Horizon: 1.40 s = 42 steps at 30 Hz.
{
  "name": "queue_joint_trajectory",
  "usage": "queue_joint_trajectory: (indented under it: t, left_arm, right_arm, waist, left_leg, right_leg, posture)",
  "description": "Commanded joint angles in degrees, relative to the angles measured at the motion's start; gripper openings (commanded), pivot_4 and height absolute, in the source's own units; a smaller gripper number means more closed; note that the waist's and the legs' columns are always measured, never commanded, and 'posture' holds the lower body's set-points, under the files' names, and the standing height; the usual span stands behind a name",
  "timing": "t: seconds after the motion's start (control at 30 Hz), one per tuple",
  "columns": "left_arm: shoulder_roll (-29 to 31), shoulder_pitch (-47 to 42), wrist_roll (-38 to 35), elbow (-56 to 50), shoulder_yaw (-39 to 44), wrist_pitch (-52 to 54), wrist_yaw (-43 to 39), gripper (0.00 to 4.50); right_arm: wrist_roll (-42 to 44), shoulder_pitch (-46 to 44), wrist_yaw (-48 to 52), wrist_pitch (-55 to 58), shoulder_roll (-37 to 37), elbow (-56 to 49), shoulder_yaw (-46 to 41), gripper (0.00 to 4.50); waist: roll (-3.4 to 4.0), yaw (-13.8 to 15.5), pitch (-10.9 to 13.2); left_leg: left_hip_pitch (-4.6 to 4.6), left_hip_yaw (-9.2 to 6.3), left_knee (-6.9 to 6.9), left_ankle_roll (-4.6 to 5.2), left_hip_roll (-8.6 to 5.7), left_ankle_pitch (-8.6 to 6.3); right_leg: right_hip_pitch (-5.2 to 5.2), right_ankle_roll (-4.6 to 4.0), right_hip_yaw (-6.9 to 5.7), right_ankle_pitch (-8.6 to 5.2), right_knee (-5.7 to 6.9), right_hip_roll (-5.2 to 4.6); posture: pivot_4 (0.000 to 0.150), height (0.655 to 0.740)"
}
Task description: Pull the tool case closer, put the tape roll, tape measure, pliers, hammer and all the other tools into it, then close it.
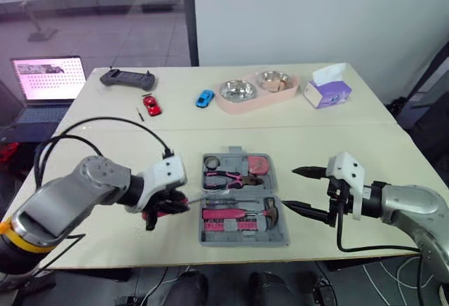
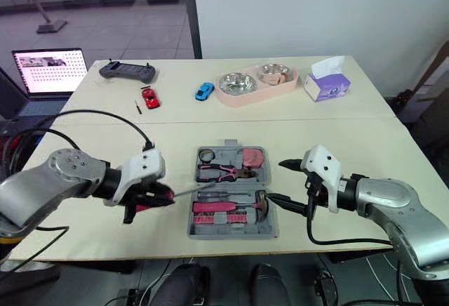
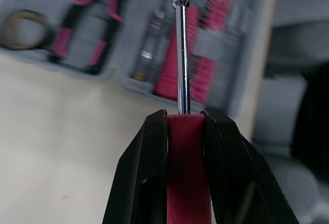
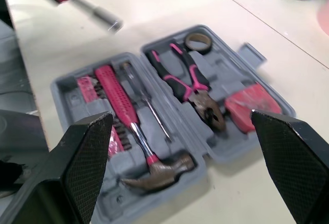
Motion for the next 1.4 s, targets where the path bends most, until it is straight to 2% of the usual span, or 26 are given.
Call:
queue_joint_trajectory:
  t: [0.03, 0.2, 0.33, 0.57, 0.77, 0.97, 1.4]
  left_arm:
    - [-2.54, -3.67, 1.25, -0.99, -5.64, 4.38, 0.90, 0.50]
    - [-9.64, -9.88, 6.75, -1.52, -14.58, 6.74, 6.59, 0.50]
    - [-13.17, -13.46, 9.61, -2.85, -20.31, 4.55, 7.19, 0.50]
    - [-20.20, -22.97, 8.40, -2.23, -27.68, 11.27, 5.74, 0.50]
    - [-26.39, -28.82, 5.71, -0.90, -30.61, 20.30, 7.66, 0.50]
    - [-30.30, -31.02, 4.09, 2.25, -31.72, 24.85, 10.96, 0.50]
    - [-33.77, -28.95, 2.52, 3.62, -33.36, 24.53, 17.28, 0.50]
  right_arm:
    - [-0.10, 0.93, -0.80, -1.29, 0.73, -2.59, -1.53, 4.50]
    - [0.27, 2.96, -1.39, -0.89, 0.64, -4.47, -3.00, 4.50]
    - [0.31, 4.07, -1.53, -0.63, 0.43, -4.53, -3.92, 4.50]
    - [0.21, 3.09, -0.88, -0.49, 0.22, -4.23, -2.81, 4.50]
    - [-0.49, 1.98, -0.17, -1.14, 0.48, -2.94, -1.57, 4.50]
    - [-0.61, 1.60, -0.10, -1.28, 0.58, -2.68, -1.17, 4.50]
    - [0.09, 3.32, 1.84, -1.80, -0.32, -2.46, -2.83, 4.50]
  waist:
    - [-0.12, -0.11, 0.14]
    - [-0.32, 0.71, 0.27]
    - [-0.33, 0.94, 0.28]
    - [-0.33, 0.97, 0.28]
    - [-0.33, 0.90, 0.28]
    - [-0.32, 0.90, 0.27]
    - [-0.31, 0.94, 0.26]
  left_leg:
    - [0.00, -0.03, 0.00, 0.00, 0.00, 0.00]
    - [0.03, -0.12, 0.23, 0.01, 0.02, 0.01]
    - [0.10, -0.13, 0.26, 0.00, 0.03, 0.02]
    - [0.10, -0.20, 0.26, 0.00, 0.09, 0.03]
    - [0.12, -0.24, 0.27, 0.00, 0.12, 0.03]
    - [0.19, -0.26, 0.27, 0.00, 0.12, 0.03]
    - [0.21, -0.27, 0.30, -0.02, 0.11, 0.05]
  right_leg:
    - [0.00, 0.00, -0.02, 0.00, 0.04, 0.03]
    - [0.18, 0.02, -0.02, 0.00, 0.06, 0.17]
    - [0.26, 0.03, -0.01, 0.00, 0.06, 0.18]
    - [0.27, 0.04, -0.01, -0.01, 0.11, 0.32]
    - [0.29, 0.13, -0.01, 0.02, 0.13, 0.38]
    - [0.33, 0.18, 0.00, 0.05, 0.20, 0.39]
    - [0.36, 0.18, 0.01, 0.06, 0.21, 0.38]
  posture:
    - [0.150, 0.7400]
    - [0.150, 0.7400]
    - [0.150, 0.7400]
    - [0.150, 0.7400]
    - [0.150, 0.7400]
    - [0.150, 0.7400]
    - [0.150, 0.7400]
